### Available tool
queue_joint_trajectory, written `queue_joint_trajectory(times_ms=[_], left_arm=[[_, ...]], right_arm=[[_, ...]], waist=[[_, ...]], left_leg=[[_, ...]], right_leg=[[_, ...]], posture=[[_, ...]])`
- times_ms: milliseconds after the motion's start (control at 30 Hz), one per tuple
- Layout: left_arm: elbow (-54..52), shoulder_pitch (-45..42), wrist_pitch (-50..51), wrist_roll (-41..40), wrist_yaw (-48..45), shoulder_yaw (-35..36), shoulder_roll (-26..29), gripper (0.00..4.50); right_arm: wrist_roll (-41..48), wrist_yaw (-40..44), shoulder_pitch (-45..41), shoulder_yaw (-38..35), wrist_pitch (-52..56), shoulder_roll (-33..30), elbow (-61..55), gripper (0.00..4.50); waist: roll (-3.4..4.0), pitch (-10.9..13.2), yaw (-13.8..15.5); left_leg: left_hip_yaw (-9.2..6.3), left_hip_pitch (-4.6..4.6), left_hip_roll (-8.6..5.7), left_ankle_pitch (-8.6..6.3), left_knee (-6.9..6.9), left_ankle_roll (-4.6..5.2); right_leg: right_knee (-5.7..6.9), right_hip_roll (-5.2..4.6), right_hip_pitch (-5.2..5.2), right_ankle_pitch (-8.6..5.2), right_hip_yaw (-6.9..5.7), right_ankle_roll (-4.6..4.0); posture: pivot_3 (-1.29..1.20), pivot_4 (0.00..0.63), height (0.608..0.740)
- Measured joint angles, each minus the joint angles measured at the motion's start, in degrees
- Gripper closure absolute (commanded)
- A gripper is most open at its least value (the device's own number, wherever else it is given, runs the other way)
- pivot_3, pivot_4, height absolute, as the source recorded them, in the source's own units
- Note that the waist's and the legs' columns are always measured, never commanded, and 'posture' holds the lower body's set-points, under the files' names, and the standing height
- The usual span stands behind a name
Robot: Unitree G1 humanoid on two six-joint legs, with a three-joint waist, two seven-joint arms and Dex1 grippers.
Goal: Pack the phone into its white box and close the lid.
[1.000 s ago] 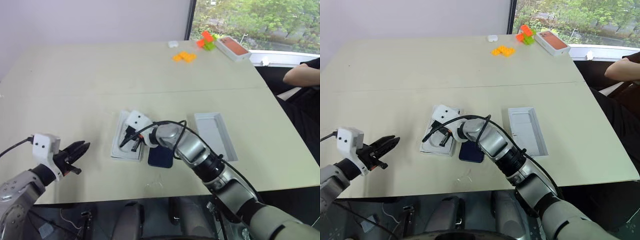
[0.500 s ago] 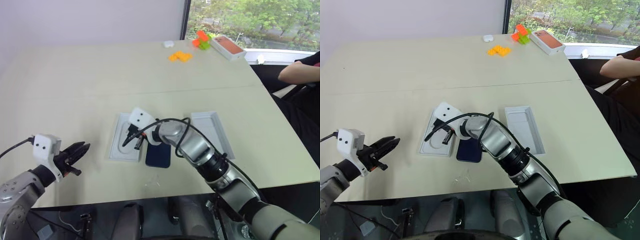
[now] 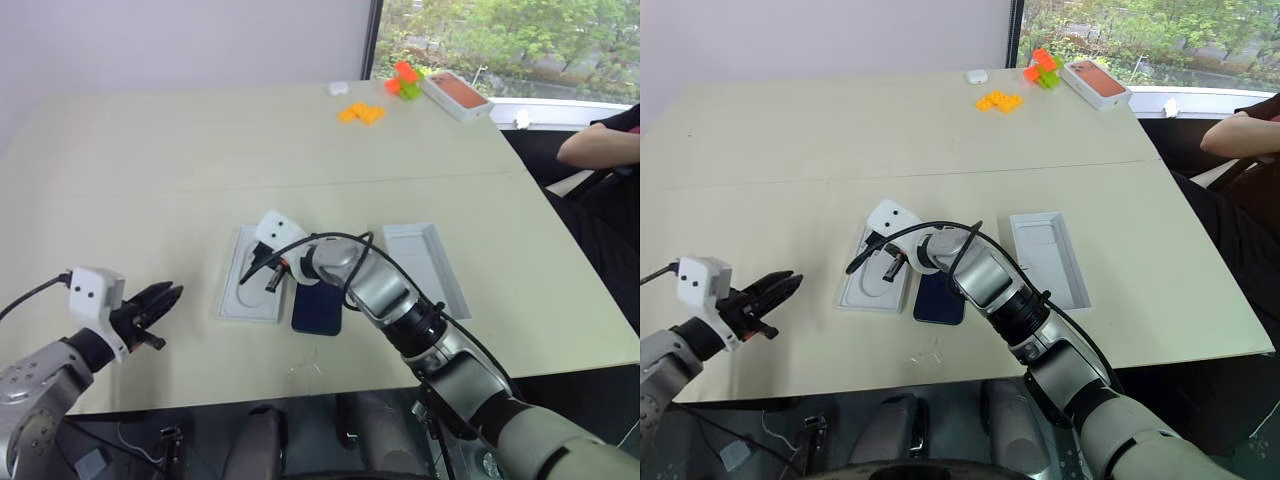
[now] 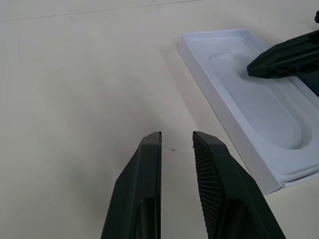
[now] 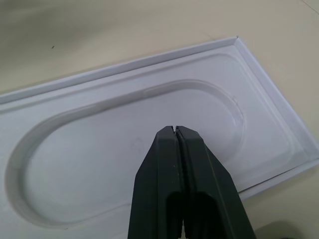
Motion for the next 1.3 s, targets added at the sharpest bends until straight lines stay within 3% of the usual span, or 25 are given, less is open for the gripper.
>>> queue_joint_trajectory(times_ms=[167,400,600,733,1067,1167,1267,1300], left_arm=[[-0.39,-0.15,0.08,0.43,0.25,-0.68,-1.11,3.42],[-1.59,0.45,1.11,0.53,0.36,-1.74,-2.19,3.42],[-1.46,1.63,1.25,1.32,-1.51,-1.69,-0.92,3.42],[-1.46,2.72,1.34,1.33,-2.93,-1.52,-0.18,3.42],[-1.67,5.09,1.59,1.45,-4.38,-1.29,-0.08,3.42],[-1.66,5.23,1.99,1.51,-4.44,-0.60,-0.10,3.42],[-1.54,4.87,2.01,2.08,-4.38,-0.45,-0.13,3.42],[-1.41,4.58,2.01,2.51,-4.34,-0.45,-0.13,3.42]], right_arm=[[1.12,1.89,0.68,-3.31,-1.68,-3.03,-6.44,4.42],[5.73,9.16,7.44,-9.32,-1.94,-16.38,-22.50,4.42],[10.08,16.46,13.65,-10.07,-3.74,-24.78,-30.22,4.42],[11.33,19.46,15.08,-9.83,-5.64,-26.96,-31.97,4.42],[11.66,18.85,14.81,-7.37,-5.84,-25.28,-30.90,4.42],[11.98,18.92,14.32,-6.94,-4.80,-24.75,-30.55,3.57],[11.98,18.87,12.64,-5.05,-3.80,-23.14,-29.92,2.17],[11.88,18.78,11.72,-4.02,-3.33,-22.36,-28.98,2.17]], waist=[[-0.01,-0.01,0.05],[-0.04,-0.02,0.06],[-0.04,-0.02,0.03],[-0.04,-0.02,-0.02],[-0.06,-0.03,0.09],[-0.05,-0.03,0.09],[-0.06,-0.03,0.03],[-0.06,-0.03,-0.03]], left_leg=[[-0.02,0.01,0.00,0.00,0.01,0.00],[0.00,0.02,-0.05,0.00,0.01,0.00],[0.02,0.09,-0.04,0.00,0.02,0.01],[0.02,0.27,-0.02,0.00,0.04,0.01],[0.03,0.35,-0.03,0.00,0.07,0.01],[0.03,0.35,-0.02,0.00,0.07,0.01],[0.03,0.37,-0.03,0.00,0.07,0.01],[0.04,0.39,-0.02,0.01,0.07,0.01]], right_leg=[[0.01,0.00,0.02,0.01,-0.01,0.02],[-0.06,-0.03,0.06,0.00,0.01,0.02],[0.03,0.22,0.08,-0.08,-0.03,-0.05],[0.06,0.24,0.19,-0.24,-0.01,0.00],[0.04,0.15,0.29,-0.19,0.06,-0.08],[0.04,0.14,0.29,-0.17,0.06,-0.12],[0.06,0.17,0.29,-0.17,0.06,-0.11],[0.08,0.19,0.29,-0.16,0.07,-0.12]], posture=[[0.00,0.150,0.740],[0.00,0.150,0.740],[0.00,0.150,0.740],[0.00,0.150,0.740],[0.00,0.150,0.740],[0.00,0.150,0.740],[0.00,0.150,0.740],[0.00,0.150,0.740]])
